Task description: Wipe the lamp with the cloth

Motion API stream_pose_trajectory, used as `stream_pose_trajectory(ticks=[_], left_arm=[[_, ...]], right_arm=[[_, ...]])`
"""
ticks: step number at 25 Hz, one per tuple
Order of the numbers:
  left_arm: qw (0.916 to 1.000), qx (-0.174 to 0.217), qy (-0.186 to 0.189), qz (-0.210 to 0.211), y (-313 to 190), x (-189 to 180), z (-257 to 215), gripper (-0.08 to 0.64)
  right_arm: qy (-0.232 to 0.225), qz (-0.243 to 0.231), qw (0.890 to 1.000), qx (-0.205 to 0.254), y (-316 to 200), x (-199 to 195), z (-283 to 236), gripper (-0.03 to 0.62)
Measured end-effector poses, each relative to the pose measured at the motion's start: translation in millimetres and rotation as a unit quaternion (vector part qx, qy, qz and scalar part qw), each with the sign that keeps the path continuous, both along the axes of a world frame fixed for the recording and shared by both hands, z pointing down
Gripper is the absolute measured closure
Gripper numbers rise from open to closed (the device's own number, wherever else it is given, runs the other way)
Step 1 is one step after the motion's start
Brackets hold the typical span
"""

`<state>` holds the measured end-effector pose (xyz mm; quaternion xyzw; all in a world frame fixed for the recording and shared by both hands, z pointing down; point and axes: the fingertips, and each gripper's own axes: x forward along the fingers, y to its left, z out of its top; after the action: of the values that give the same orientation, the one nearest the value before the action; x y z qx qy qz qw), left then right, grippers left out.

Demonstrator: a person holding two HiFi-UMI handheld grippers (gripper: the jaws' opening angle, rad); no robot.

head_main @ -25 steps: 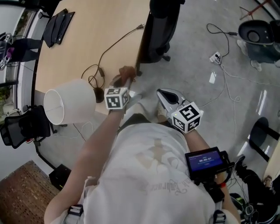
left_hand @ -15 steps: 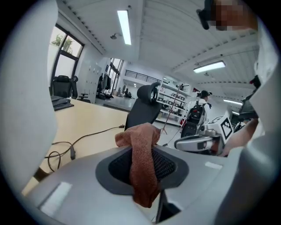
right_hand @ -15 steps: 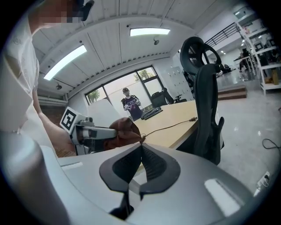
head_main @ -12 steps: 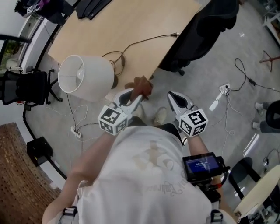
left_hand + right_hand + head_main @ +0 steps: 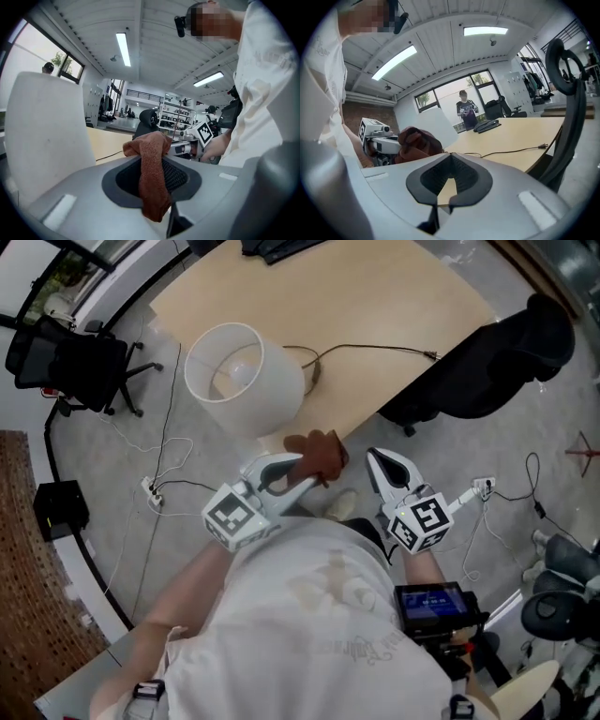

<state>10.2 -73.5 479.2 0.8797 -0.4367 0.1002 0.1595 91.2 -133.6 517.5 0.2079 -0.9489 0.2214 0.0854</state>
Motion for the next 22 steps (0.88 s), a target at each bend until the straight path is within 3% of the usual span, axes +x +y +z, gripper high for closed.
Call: stream_pose_trajectory(ticks=[9, 17, 22], left_arm=[[0.995, 0.064, -0.001, -0.076, 43, -102, -61, 0.457], [0.9825, 0.095, 0.014, -0.159, 75, -207, -87, 0.456], [0.976, 0.132, 0.018, -0.173, 71, -255, -104, 0.454]], right_arm=[[0.021, -0.032, 0.999, 0.013, 26, -81, -13, 0.581], [0.029, -0.024, 0.999, 0.032, 52, -134, -39, 0.58], [0.037, 0.004, 0.998, 0.05, 60, -159, -47, 0.58]])
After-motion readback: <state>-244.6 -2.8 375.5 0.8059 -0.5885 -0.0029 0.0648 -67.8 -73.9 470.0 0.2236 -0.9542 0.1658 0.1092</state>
